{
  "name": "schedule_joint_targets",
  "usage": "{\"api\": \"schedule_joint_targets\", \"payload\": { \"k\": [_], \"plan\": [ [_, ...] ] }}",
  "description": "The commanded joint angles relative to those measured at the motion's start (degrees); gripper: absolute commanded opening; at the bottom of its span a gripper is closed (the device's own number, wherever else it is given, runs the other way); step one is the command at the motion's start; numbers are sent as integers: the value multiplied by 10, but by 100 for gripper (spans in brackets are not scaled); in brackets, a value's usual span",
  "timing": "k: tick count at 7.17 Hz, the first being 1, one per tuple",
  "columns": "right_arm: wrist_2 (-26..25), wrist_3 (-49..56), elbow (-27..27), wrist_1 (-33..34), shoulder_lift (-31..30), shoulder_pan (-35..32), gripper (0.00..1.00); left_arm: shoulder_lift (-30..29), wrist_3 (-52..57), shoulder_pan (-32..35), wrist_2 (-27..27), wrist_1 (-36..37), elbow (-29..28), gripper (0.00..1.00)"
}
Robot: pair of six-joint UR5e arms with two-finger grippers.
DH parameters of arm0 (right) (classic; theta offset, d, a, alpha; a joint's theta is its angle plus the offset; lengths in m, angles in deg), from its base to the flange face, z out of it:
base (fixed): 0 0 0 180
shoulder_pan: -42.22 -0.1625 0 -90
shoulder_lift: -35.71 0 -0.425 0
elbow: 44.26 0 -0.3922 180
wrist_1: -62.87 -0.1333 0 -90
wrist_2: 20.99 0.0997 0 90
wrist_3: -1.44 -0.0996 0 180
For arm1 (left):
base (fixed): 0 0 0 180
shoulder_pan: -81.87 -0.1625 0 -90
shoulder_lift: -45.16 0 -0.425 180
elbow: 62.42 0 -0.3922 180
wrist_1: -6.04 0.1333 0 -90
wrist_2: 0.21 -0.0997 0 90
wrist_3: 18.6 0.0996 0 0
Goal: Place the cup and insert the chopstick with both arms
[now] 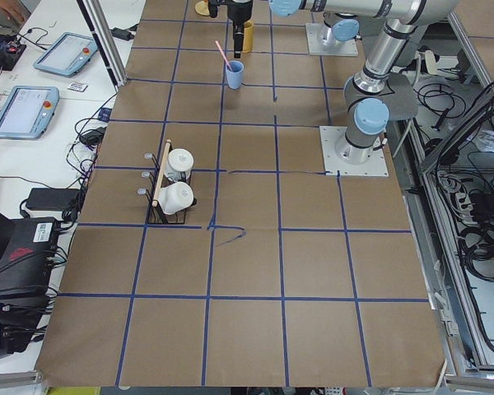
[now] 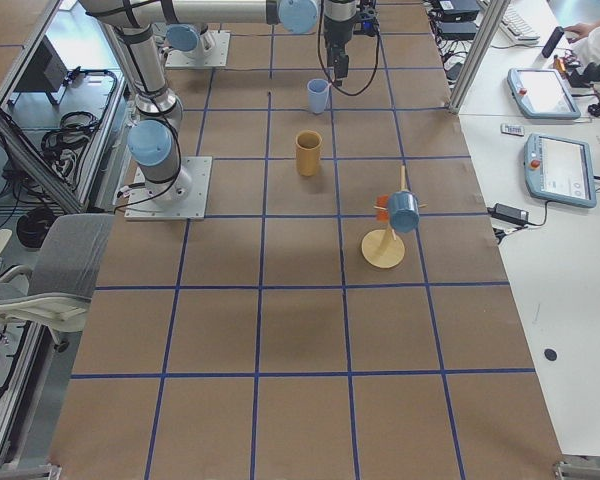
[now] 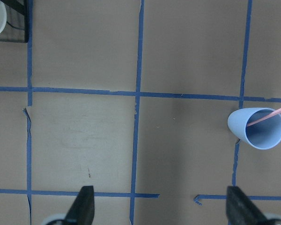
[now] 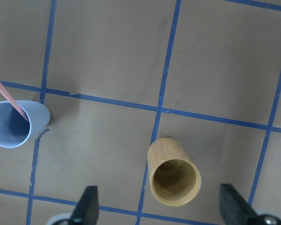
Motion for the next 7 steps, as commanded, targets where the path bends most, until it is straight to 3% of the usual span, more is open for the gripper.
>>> {"api": "schedule_joint_targets", "payload": {
  "k": [1, 7],
  "plan": [
    [-2, -24, 2, 3, -8, -1, 100, 0, 0, 0, 0, 0, 0, 100],
    [0, -63, 3, 13, 0, -2, 100, 0, 0, -1, 0, 0, 0, 100]
  ]
}}
